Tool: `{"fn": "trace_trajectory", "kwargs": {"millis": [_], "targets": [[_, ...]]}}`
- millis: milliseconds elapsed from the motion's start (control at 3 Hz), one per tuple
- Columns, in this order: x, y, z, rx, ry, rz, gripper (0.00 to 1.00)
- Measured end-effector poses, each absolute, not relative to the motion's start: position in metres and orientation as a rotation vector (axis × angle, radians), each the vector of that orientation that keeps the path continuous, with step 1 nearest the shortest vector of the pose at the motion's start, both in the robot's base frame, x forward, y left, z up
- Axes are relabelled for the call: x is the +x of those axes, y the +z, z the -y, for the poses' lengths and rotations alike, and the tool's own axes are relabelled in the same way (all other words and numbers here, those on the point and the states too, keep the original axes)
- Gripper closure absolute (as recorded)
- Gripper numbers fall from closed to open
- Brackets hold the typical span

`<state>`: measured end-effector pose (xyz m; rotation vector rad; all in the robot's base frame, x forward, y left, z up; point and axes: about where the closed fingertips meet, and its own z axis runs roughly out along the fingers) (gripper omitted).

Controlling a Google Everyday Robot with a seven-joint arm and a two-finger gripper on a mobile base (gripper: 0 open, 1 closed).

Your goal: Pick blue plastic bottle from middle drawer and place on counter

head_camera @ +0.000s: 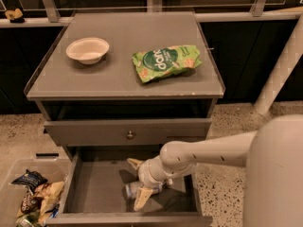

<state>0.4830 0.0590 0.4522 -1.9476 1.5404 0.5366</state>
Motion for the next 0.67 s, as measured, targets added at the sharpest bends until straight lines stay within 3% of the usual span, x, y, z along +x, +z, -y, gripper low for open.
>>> {"fn": "trace_trajectory", "kwargs": {"millis": [333, 667], "targets": [[0.4881, 0.4558, -0.0416, -1.965, 0.419, -1.634, 0.0], [0.4881, 0.4558, -0.0416, -1.965, 0.42, -1.634, 0.0]]}}
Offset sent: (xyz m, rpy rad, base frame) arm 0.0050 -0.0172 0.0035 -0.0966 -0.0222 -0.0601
